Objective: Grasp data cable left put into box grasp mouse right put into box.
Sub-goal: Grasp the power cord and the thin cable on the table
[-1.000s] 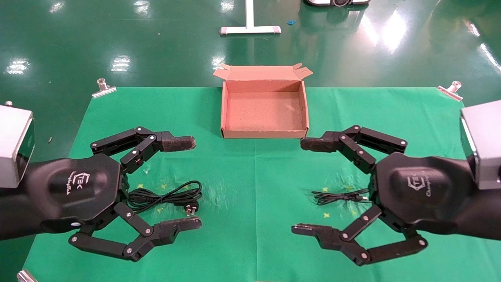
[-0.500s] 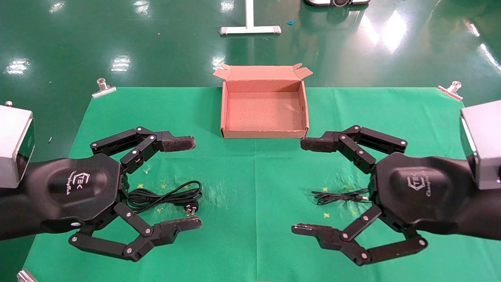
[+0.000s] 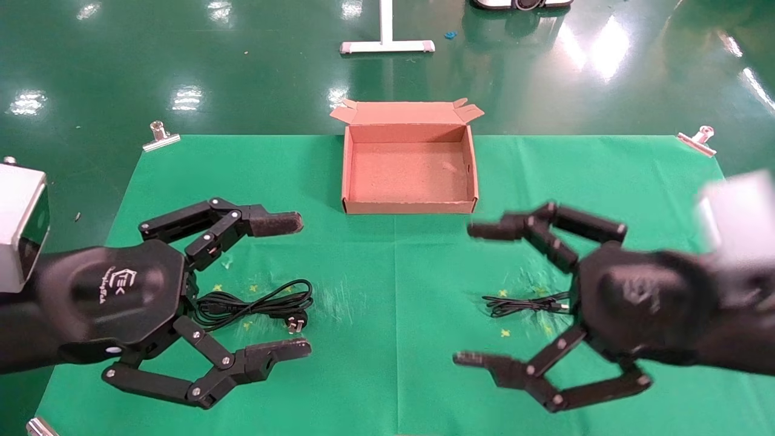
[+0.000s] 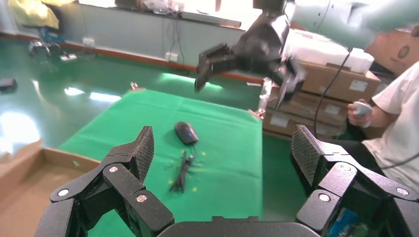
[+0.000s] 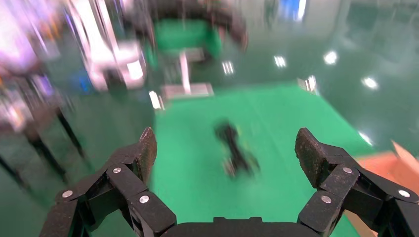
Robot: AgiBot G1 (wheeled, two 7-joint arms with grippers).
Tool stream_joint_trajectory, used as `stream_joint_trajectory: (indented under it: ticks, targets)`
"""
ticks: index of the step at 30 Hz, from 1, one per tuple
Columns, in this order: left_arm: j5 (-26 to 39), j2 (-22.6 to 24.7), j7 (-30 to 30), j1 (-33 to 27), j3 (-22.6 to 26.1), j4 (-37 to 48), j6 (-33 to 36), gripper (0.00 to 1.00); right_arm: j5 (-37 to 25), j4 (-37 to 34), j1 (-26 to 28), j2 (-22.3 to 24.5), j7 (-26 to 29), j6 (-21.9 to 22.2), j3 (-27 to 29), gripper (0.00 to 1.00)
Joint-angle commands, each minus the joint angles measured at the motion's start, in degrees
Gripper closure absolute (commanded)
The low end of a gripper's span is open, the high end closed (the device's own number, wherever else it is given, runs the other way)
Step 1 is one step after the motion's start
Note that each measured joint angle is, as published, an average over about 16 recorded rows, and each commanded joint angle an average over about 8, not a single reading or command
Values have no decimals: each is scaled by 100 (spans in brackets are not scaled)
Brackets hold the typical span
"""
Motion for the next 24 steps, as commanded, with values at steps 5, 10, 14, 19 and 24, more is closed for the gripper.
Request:
stream_joint_trajectory:
  ticks: [5, 10, 14, 19, 24]
  targets:
    - [1407, -80, -276, -440, 528, -235, -25, 0, -719, 190, -212, 191, -315, 440, -55, 0]
    - [3123, 198, -457, -1038, 1133, -277, -109, 0, -1038, 221, -223, 229, -493, 638, -69, 0]
    - [4332, 563, -606, -1307, 1511, -273, -410, 0, -1236, 234, -131, 212, -614, 672, -103, 0]
    - [5594, 981, -930, -1451, 1828, -265, -906, 0, -1322, 236, -57, 201, -639, 660, -127, 0]
    - [6479, 1285, -1313, -1499, 2058, -253, -1161, 0, -1355, 234, -47, 232, -613, 670, -128, 0]
